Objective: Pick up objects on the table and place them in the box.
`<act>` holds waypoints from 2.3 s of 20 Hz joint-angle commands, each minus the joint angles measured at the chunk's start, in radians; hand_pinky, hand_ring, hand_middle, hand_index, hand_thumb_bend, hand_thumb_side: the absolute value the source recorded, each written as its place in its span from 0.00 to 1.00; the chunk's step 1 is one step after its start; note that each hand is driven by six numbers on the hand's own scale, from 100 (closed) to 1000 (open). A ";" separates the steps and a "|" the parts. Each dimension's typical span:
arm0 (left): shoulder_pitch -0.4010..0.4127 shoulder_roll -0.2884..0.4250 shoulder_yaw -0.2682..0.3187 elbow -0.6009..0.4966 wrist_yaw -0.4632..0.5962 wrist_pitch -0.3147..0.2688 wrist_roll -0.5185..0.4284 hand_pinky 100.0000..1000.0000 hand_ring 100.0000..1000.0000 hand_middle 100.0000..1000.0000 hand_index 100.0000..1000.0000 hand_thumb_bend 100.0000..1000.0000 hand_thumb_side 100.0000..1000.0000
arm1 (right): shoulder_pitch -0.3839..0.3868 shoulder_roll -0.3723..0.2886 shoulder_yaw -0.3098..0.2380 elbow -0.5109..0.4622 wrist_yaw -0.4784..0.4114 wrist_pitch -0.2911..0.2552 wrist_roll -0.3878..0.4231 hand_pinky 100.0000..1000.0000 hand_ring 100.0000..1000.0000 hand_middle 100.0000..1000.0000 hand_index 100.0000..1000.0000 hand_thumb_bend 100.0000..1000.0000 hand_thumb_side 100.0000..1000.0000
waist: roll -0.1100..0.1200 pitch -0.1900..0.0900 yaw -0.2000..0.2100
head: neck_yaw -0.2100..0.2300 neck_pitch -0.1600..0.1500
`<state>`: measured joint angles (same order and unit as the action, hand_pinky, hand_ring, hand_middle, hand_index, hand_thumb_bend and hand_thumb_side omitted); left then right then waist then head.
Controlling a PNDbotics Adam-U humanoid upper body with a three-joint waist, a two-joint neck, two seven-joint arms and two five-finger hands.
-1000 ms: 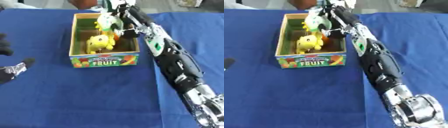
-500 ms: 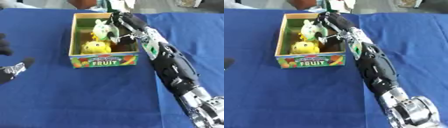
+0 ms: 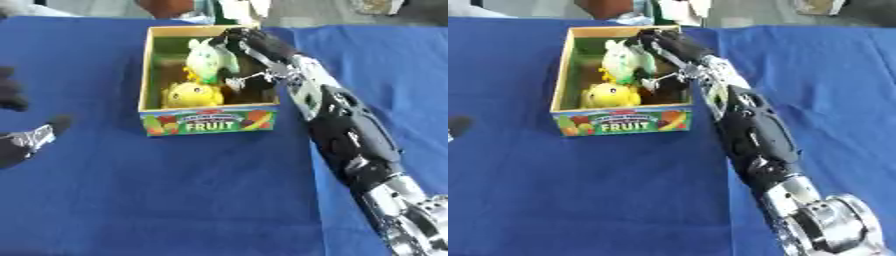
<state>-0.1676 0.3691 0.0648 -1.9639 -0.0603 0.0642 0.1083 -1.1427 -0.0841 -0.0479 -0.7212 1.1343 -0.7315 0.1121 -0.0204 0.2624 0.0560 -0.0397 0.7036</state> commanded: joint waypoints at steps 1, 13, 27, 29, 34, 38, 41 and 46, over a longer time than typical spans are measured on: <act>-0.002 0.011 0.011 -0.008 -0.006 0.000 0.005 0.51 0.45 0.46 0.67 0.78 0.00 | -0.023 -0.040 0.010 -0.060 -0.029 -0.033 0.049 0.67 0.92 0.79 0.89 0.35 0.00 | 0.003 -0.018 -0.003 | 0.007 0.002; 0.020 0.015 0.026 -0.001 -0.014 0.002 0.021 0.51 0.45 0.46 0.67 0.79 0.00 | -0.006 -0.168 0.037 -0.211 -0.286 -0.025 0.083 0.66 0.88 0.75 0.86 0.33 0.00 | 0.000 -0.031 -0.037 | 0.036 0.001; 0.022 0.018 0.044 0.003 -0.041 0.007 0.041 0.51 0.45 0.46 0.67 0.79 0.00 | 0.153 -0.458 0.014 -0.424 -0.552 0.028 0.082 0.65 0.86 0.74 0.84 0.33 0.00 | -0.004 -0.010 -0.073 | 0.066 -0.029; 0.023 0.017 0.047 0.001 -0.042 0.008 0.045 0.51 0.45 0.46 0.67 0.79 0.00 | 0.189 -0.484 0.001 -0.462 -0.563 0.035 0.076 0.65 0.86 0.74 0.84 0.33 0.00 | -0.003 -0.008 -0.074 | 0.073 -0.033; 0.028 0.013 0.051 0.003 -0.049 0.010 0.049 0.51 0.45 0.46 0.67 0.79 0.00 | 0.276 -0.528 -0.027 -0.535 -0.587 0.047 0.073 0.66 0.87 0.74 0.84 0.30 0.00 | -0.003 -0.001 -0.080 | 0.080 -0.035; 0.030 0.010 0.052 0.005 -0.052 0.011 0.050 0.51 0.45 0.46 0.67 0.79 0.00 | 0.351 -0.532 -0.068 -0.594 -0.612 0.060 0.067 0.66 0.87 0.73 0.85 0.26 0.00 | -0.003 0.006 -0.095 | 0.085 -0.029; 0.033 0.009 0.051 0.006 -0.055 0.010 0.048 0.51 0.45 0.46 0.67 0.79 0.00 | 0.382 -0.523 -0.089 -0.629 -0.628 0.076 0.069 0.66 0.87 0.73 0.85 0.26 0.00 | -0.005 0.006 -0.099 | 0.082 -0.025; 0.053 -0.007 0.050 0.016 -0.060 0.012 0.046 0.51 0.45 0.46 0.66 0.79 0.01 | 0.443 -0.467 -0.145 -0.669 -0.669 0.095 0.049 0.65 0.88 0.71 0.85 0.10 0.00 | -0.008 0.006 -0.142 | 0.083 -0.003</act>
<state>-0.1138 0.3553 0.1080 -1.9388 -0.1147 0.0759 0.1547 -0.6895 -0.5443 -0.1654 -1.3585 0.4856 -0.6415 0.1718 -0.0285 0.2867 -0.0939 0.0419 0.6910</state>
